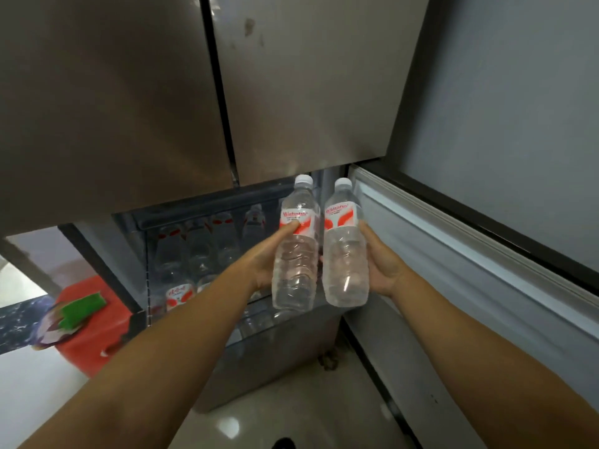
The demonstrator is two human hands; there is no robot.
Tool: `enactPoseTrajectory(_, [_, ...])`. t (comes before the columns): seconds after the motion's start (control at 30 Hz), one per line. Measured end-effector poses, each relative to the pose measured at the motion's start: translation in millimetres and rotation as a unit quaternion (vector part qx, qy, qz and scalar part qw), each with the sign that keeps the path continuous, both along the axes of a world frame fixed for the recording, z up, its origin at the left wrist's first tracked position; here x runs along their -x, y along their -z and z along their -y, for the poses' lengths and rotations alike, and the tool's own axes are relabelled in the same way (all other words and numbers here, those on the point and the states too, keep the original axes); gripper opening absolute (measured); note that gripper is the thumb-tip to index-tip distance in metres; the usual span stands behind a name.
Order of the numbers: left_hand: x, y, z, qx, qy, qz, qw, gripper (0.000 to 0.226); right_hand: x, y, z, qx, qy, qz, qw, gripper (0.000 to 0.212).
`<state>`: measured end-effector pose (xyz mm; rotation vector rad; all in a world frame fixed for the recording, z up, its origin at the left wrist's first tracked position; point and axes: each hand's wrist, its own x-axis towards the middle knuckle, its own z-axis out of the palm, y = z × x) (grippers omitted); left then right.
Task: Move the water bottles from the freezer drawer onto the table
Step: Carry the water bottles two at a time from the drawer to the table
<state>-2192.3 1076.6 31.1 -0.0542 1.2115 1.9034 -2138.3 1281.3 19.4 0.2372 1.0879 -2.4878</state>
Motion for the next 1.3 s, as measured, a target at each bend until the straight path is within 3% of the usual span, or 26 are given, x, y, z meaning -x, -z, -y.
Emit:
enactPoseTrajectory(0.1, [-31,5,-19,0.054,-0.002,-0.101,0.993,0.053,-33,-1,-1,-0.117,0.069,0.0,0.991,0.07])
enactPoseTrajectory(0.17, [-59,11,-29,0.13,-0.025,-0.185,0.974,0.047,-67,-1,-6,-0.267,0.128,-0.025,0.955,0.046])
enactPoseTrajectory(0.23, [-82,23,-37,0.18,-0.028,-0.236,0.954,0.038,-99,5,-10,-0.386,0.166,-0.03,0.907,0.039])
enactPoseTrajectory(0.47, [-142,64,-72,0.22,0.006,-0.242,0.945,0.051,-198,46,-36,-0.482,0.283,0.019,0.829,0.046])
enactPoseTrajectory(0.6, [-164,81,-105,0.214,0.112,-0.253,0.937,0.055,-253,70,-49,-0.477,0.367,0.097,0.793,0.05])
enactPoseTrajectory(0.77, [-196,94,-139,0.182,0.244,-0.275,0.912,0.023,-308,88,-47,-0.464,0.468,0.181,0.73,0.04])
enactPoseTrajectory(0.87, [-217,103,-156,0.168,0.33,-0.29,0.882,0.046,-344,99,-35,-0.458,0.522,0.237,0.68,0.055])
enactPoseTrajectory(0.93, [-231,110,-168,0.162,0.373,-0.292,0.865,0.05,-368,102,-23,-0.458,0.543,0.263,0.653,0.059])
enactPoseTrajectory(1.07, [-278,113,-196,0.137,0.467,-0.301,0.82,0.061,-427,102,0,-0.448,0.586,0.319,0.595,0.058])
enactPoseTrajectory(1.2, [-343,111,-219,0.102,0.551,-0.342,0.754,0.035,-489,101,19,-0.423,0.643,0.366,0.523,0.06])
enactPoseTrajectory(1.3, [-395,112,-233,0.076,0.606,-0.369,0.7,0.042,-535,102,35,-0.416,0.67,0.395,0.471,0.06])
